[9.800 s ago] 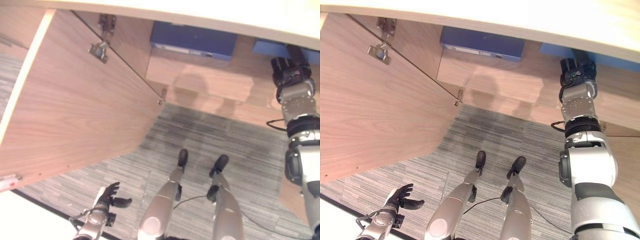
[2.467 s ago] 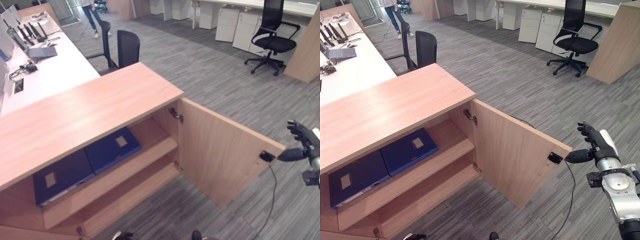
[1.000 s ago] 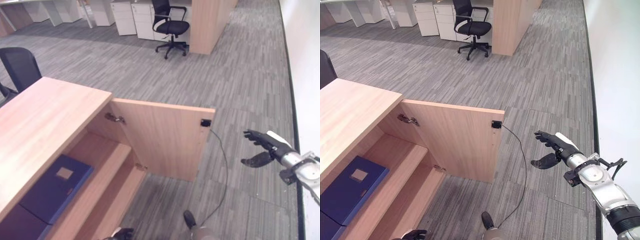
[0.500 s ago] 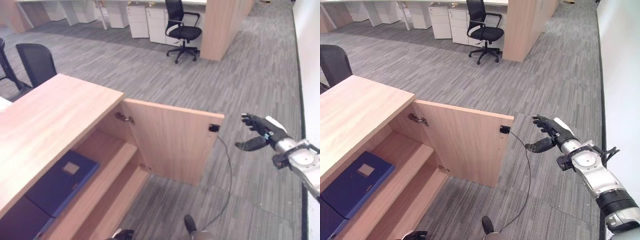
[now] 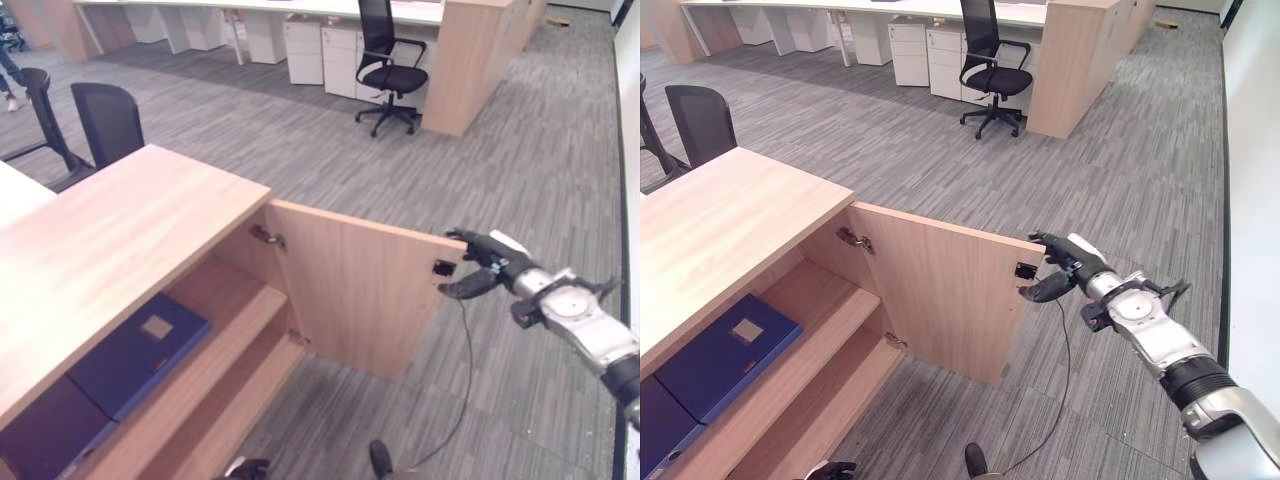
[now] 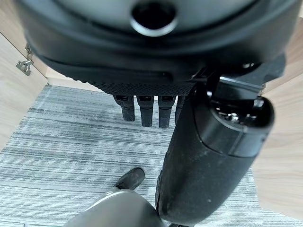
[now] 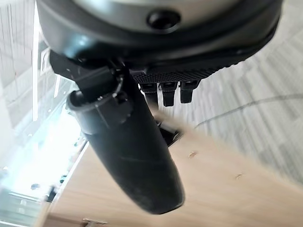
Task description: Put the empty folder in the office cabinet
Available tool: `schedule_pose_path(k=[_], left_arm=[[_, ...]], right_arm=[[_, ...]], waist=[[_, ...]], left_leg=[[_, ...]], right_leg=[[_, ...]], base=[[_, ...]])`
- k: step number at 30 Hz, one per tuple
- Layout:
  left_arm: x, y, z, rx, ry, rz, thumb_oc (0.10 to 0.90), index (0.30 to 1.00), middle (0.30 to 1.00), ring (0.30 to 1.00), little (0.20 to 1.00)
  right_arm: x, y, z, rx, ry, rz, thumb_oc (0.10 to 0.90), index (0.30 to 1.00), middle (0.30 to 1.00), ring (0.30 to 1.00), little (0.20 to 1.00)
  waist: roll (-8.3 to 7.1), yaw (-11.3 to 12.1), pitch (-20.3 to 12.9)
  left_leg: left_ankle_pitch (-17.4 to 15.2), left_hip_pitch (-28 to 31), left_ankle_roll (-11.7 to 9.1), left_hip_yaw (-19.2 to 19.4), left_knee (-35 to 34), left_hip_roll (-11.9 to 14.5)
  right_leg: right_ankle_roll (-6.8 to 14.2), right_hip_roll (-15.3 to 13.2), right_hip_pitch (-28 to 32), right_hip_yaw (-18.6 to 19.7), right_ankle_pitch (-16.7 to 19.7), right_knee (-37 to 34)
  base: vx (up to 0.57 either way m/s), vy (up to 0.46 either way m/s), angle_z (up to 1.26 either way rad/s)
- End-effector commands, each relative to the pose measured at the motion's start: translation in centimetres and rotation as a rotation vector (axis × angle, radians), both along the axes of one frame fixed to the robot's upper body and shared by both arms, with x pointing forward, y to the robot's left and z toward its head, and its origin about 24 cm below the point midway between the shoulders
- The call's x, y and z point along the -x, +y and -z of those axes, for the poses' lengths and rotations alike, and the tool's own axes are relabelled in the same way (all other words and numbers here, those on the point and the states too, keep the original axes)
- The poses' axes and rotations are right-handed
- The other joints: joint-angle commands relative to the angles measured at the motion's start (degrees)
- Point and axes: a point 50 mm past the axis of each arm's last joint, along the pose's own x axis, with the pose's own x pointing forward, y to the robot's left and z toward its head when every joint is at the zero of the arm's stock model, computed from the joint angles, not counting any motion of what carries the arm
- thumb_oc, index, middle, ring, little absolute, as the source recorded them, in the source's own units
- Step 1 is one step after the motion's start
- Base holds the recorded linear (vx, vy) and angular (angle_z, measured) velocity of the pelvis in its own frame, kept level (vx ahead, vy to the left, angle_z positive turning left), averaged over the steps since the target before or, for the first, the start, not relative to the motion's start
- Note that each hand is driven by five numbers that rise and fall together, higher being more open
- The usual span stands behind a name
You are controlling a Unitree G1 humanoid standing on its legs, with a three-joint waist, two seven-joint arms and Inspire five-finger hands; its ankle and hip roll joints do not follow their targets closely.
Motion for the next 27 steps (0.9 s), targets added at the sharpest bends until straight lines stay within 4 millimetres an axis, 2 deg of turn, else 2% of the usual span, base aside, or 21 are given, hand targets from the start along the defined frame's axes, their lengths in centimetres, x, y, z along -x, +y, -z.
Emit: schedule_pose_path(k=[1, 5, 6, 7, 8, 10, 11, 13, 14, 16, 17, 18, 19, 23, 27], left_arm=[[0.7, 1.4, -0.1, -0.056, 0.047, 0.058, 0.8, 0.9, 0.9, 0.9, 0.9], [0.0, 1.0, -0.1, -0.049, 0.034, 0.085, 0.8, 0.9, 0.9, 0.9, 0.9], [0.1, 1.0, -0.1, -0.049, 0.034, 0.085, 0.8, 0.9, 0.9, 0.9, 0.9], [-0.5, 0.9, -0.2, -0.048, 0.02, 0.099, 0.8, 0.9, 0.9, 0.9, 0.9], [-0.5, 0.9, -0.2, -0.048, 0.02, 0.099, 0.8, 0.9, 0.9, 0.9, 0.9], [-1.2, 0.8, -0.4, -0.052, 0.004, 0.11, 0.8, 0.9, 0.9, 0.9, 0.9], [-1.2, 0.8, -0.4, -0.052, 0.004, 0.11, 0.8, 0.9, 0.9, 0.9, 0.9], [-1.5, 0.8, -0.5, -0.057, -0.004, 0.12, 0.8, 0.9, 0.9, 0.9, 0.9], [-1.5, 0.8, -0.5, -0.057, -0.004, 0.12, 0.8, 0.9, 0.9, 0.9, 0.9], [-1.7, 0.7, -0.5, -0.058, -0.009, 0.125, 0.8, 0.9, 0.9, 0.9, 0.9], [-1.9, 0.6, -0.6, -0.059, -0.016, 0.127, 0.8, 0.9, 0.9, 0.9, 0.9], [-2.2, 0.5, -0.6, -0.063, -0.027, 0.133, 0.8, 0.9, 0.9, 0.9, 0.9], [-2.2, 0.5, -0.6, -0.063, -0.026, 0.133, 0.8, 0.9, 0.9, 0.9, 0.9], [-3.2, -0.2, -0.8, -0.063, -0.065, 0.149, 0.8, 0.9, 0.9, 0.9, 0.9], [-3.6, -0.5, -0.9, -0.07, -0.088, 0.146, 0.8, 0.9, 0.9, 0.9, 0.9]], right_arm=[[-2.6, 3.9, -6.7, -0.094, -0.227, -0.186, 0.8, 0.9, 0.9, 0.9, 0.9], [-1.9, 7.1, -6.0, -0.151, -0.193, -0.329, 0.8, 0.9, 0.9, 0.9, 0.9], [-1.9, 7.1, -6.0, -0.151, -0.193, -0.329, 0.8, 0.9, 0.9, 0.9, 0.9], [-1.1, 9.2, -5.3, -0.175, -0.157, -0.431, 0.8, 0.9, 0.9, 0.9, 0.9], [-1.1, 9.2, -5.3, -0.175, -0.157, -0.431, 0.8, 0.9, 0.9, 0.9, 0.9], [0.1, 11.3, -4.7, -0.183, -0.121, -0.555, 0.8, 0.9, 0.9, 0.9, 0.9], [0.1, 11.3, -4.7, -0.182, -0.121, -0.555, 0.8, 0.9, 0.9, 0.9, 0.9], [1.9, 13.5, -4.0, -0.252, -0.074, -0.676, 0.8, 0.9, 0.9, 0.9, 0.9], [1.9, 13.5, -4.0, -0.252, -0.074, -0.676, 0.8, 0.9, 0.9, 0.9, 0.9], [3.4, 15.6, -3.3, -0.336, -0.022, -0.773, 0.8, 0.9, 0.9, 0.9, 0.9], [4.4, 16.9, -2.5, -0.402, 0.025, -0.825, 0.8, 0.9, 0.9, 0.9, 0.9], [5.9, 18.8, -0.9, -0.522, 0.124, -0.878, 0.8, 0.9, 0.9, 0.9, 0.9], [5.9, 18.8, -0.9, -0.523, 0.124, -0.878, 0.8, 0.9, 0.9, 0.9, 0.9], [8.5, 22.0, 2.8, -0.766, 0.302, -0.869, 0.8, 0.9, 0.9, 0.9, 0.9], [9.6, 23.0, 5.3, -0.918, 0.387, -0.761, 0.8, 0.9, 0.9, 0.9, 0.9]], waist=[[0.12, 1.68, -2.46], [0.15, 1.98, -2.64], [0.15, 1.97, -2.64], [0.02, 2.15, -2.71], [0.02, 2.15, -2.71], [-0.14, 2.22, -2.73], [-0.14, 2.21, -2.72], [-0.28, 2.24, -2.7], [-0.29, 2.25, -2.7], [-0.4, 2.34, -2.56], [-0.45, 2.42, -2.49], [-0.5, 2.73, -2.34], [-0.52, 2.71, -2.34], [-0.44, 3.52, -2.17], [-0.73, 3.88, -2.18]], left_leg=[[-2.98, -1.42, -1.66, 0.04, -0.16, 0.76], [-2.95, -1.26, -1.7, -0.25, -0.16, 0.89], [-2.95, -1.26, -1.7, -0.25, -0.16, 0.89], [-2.93, -1.22, -1.72, -0.28, -0.16, 0.97], [-2.93, -1.22, -1.72, -0.29, -0.16, 0.97], [-2.92, -1.26, -1.72, -0.31, -0.16, 1.03], [-2.92, -1.25, -1.72, -0.32, -0.16, 1.03], [-2.95, -1.24, -1.66, -0.33, -0.16, 1.11], [-2.95, -1.23, -1.66, -0.33, -0.16, 1.11], [-2.93, -1.26, -1.6, -0.38, -0.16, 1.18], [-2.92, -1.3, -1.56, -0.43, -0.13, 1.18], [-2.87, -1.39, -1.53, -0.56, -0.05, 1.16], [-2.87, -1.38, -1.53, -0.57, -0.05, 1.16], [-2.88, -1.65, -1.28, -1.38, 0.23, 0.93], [-3.05, -1.71, -1.2, -1.99, 0.54, 0.85]], right_leg=[[2.56, 1.8, 2.39, -1.49, -7.81, 0.42], [2.46, 1.8, 2.75, -1.73, -8.07, 0.42], [2.46, 1.8, 2.76, -1.74, -8.08, 0.42], [2.42, 1.74, 2.86, -2.0, -8.13, 0.42], [2.42, 1.74, 2.86, -2.0, -8.14, 0.42], [2.37, 1.69, 2.88, -2.11, -8.12, 0.42], [2.37, 1.69, 2.89, -2.12, -8.12, 0.42], [2.34, 1.65, 2.9, -2.06, -8.13, 0.42], [2.34, 1.65, 2.91, -2.06, -8.13, 0.42], [2.28, 1.61, 2.89, -2.06, -8.1, 0.42], [2.23, 1.56, 2.85, -2.12, -7.99, 0.42], [2.18, 1.46, 2.87, -2.36, -7.9, 0.42], [2.18, 1.46, 2.89, -2.37, -7.91, 0.42], [1.93, 1.26, 3.03, -3.04, -7.99, 0.42], [1.73, 1.32, 3.56, -3.14, -8.4, 0.42]], base=[[0.0, 0.0, 0.0], [0.0, 0.0, 0.0], [0.0, -0.005, -0.04], [0.0, 0.0, 0.0], [0.0, 0.0, 0.0], [0.0, 0.0, 0.0], [0.0, 0.0, 0.0], [0.0, 0.0, 0.0], [0.0, 0.0, 0.0], [-0.02, 0.006, -0.04], [-0.03, 0.014, -0.04], [0.0, 0.0, 0.0], [0.0, 0.0, 0.0], [-0.01, 0.018, -0.04], [0.0, 0.006, 0.07]])
